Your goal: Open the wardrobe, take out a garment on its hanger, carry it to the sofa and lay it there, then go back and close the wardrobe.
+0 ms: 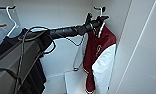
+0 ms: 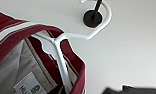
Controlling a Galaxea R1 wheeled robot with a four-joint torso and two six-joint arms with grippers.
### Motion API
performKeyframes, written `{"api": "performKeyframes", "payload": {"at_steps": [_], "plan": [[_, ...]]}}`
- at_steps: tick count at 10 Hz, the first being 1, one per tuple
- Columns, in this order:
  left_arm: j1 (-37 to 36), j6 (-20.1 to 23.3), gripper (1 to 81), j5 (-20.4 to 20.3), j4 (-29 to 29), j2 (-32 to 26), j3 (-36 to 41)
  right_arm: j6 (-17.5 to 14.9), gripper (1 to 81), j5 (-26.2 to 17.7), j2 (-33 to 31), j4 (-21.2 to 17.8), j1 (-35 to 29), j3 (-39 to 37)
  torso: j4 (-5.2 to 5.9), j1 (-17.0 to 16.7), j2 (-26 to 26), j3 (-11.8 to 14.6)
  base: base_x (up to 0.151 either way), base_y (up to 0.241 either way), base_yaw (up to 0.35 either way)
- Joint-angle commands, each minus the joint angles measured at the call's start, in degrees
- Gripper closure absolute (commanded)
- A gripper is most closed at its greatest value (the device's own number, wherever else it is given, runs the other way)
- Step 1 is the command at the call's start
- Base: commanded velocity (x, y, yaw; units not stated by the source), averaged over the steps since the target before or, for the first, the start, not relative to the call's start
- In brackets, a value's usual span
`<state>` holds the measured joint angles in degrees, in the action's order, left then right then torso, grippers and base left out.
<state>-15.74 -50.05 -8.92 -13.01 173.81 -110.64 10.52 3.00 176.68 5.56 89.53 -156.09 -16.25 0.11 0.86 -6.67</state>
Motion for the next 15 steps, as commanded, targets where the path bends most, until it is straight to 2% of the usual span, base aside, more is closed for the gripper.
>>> {"api": "performKeyframes", "payload": {"at_steps": [1, 3, 4, 7, 10, 13, 14, 15], "plan": [[-11.5, -0.1, 1.0, -5.7, 2.9, -0.4, 1.8, 0.0, 1.0, -3.4, 0.4, -0.6, -1.5, 0.1, 0.00, 0.0, 0.0, 0.0, 0.000, 0.000, 0.000], [-11.7, -0.1, 1.0, -6.7, 4.5, -0.9, 3.0, 0.0, 1.0, -3.4, 0.4, -0.6, -1.5, 0.0, 0.00, 0.0, 0.0, 0.0, 0.000, 0.000, 0.000], [-11.7, -0.1, 81.1, -6.9, 4.7, -1.2, 3.5, 0.0, 1.0, -3.4, 0.4, -0.6, -1.5, 0.0, 0.00, 0.0, 0.0, 0.0, 0.000, 0.000, 0.000], [-11.7, -0.1, 81.1, -7.3, 4.7, -1.2, 3.9, 0.0, 1.0, -3.4, 0.4, -0.6, -1.5, 0.1, 0.00, 0.0, 0.0, 0.0, 0.000, 0.000, 0.000], [-14.7, -0.2, 81.1, -7.2, 4.7, -2.1, 4.4, 0.0, 1.0, -3.4, 0.4, -0.6, -1.5, 0.0, 0.00, 0.0, 0.0, 0.0, 0.000, 0.000, 0.000], [-17.3, -0.2, 81.1, -4.8, 5.1, -2.6, 4.2, 0.0, 1.0, -3.3, 0.4, -0.5, -1.5, -0.1, 0.00, 0.0, 0.0, 0.0, 0.000, 0.000, 0.000], [-17.6, -0.2, 81.1, -4.6, 5.4, -2.7, 4.0, 0.0, 1.0, -3.3, 0.4, -0.5, -1.4, -0.1, 5.54, 0.0, 0.0, 0.0, 0.000, 0.000, 0.000], [-17.8, -0.2, 81.1, -3.1, 6.3, -2.8, 3.9, 0.0, 1.0, -3.3, 0.4, -0.5, -1.4, 0.0, 5.81, 0.0, 0.0, 0.0, 0.000, 0.000, 0.000]]}}
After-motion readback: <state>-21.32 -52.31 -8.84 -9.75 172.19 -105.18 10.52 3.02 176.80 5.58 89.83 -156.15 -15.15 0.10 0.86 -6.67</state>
